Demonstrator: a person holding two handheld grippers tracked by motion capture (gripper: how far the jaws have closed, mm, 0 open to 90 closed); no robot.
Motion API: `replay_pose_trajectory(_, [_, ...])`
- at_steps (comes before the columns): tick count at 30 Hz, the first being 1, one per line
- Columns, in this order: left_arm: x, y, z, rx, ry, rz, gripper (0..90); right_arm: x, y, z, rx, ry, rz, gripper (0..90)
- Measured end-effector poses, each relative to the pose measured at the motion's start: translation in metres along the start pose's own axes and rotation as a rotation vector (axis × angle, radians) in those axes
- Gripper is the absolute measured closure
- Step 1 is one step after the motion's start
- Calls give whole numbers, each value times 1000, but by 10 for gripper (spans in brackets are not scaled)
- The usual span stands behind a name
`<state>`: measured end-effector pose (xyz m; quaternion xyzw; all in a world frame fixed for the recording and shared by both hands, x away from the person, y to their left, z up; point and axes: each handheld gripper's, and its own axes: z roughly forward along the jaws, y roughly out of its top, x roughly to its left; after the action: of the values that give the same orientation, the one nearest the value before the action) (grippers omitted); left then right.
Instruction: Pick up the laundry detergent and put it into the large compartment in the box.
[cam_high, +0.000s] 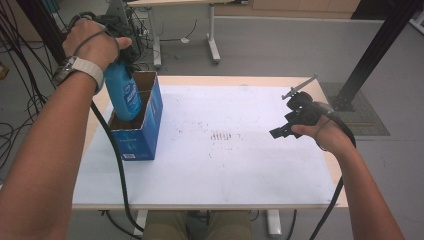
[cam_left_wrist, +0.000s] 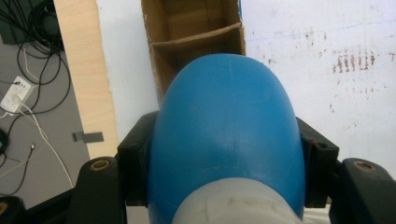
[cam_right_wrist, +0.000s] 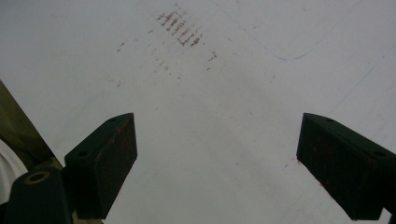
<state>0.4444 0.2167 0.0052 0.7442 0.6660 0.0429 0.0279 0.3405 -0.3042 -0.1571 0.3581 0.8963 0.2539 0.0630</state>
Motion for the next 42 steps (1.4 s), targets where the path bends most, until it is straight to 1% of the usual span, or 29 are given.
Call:
replay_pose_trajectory(1, [0,1,2,9,-2,4,371,0,0,0,0,0,0,122])
replay_pose_trajectory(2, [0,0,4,-1,-1,4,371,0,-1,0,-1,0,1,122])
replay_pose_trajectory(3, [0,0,6,0,-1,7,371,-1,-1,0,-1,0,4,122])
replay_pose_trajectory(4, [0,2,9,10,1,9,371,-1,-1,0,-1,0,4,122])
replay_pose_trajectory(7, [-2,1,15,8,9,11,371,-1,-1,1,1,0,5,122])
replay_pose_trajectory(8, [-2,3,17,15,10,12,371,-1,-1,2,2,1,7,122])
replay_pose_trajectory(10, [-1,2,20,14,9,14,371,-1,-1,2,4,0,6,122])
replay_pose_trajectory(11, [0,3,21,19,7,14,371,-1,-1,2,3,0,5,122])
replay_pose_trajectory(16, [1,1,26,9,11,12,371,0,0,2,6,-1,7,122])
replay_pose_trajectory(18, [2,1,28,14,14,13,371,0,0,3,8,0,7,122])
replay_pose_trajectory(23, [3,-1,33,5,12,10,371,0,0,4,8,2,8,122])
replay_pose_trajectory(25, [3,0,35,14,13,14,371,0,-1,4,9,2,7,122])
replay_pose_trajectory(26, [3,0,36,9,13,15,371,0,0,4,9,1,7,122])
replay_pose_trajectory(37, [6,0,46,2,-2,12,371,0,-4,4,8,0,13,122])
replay_pose_trajectory(39, [7,-1,49,-5,-6,9,371,0,-4,3,8,0,16,122])
replay_pose_trajectory(42, [7,1,53,2,-4,10,371,-1,-6,3,6,-3,19,122])
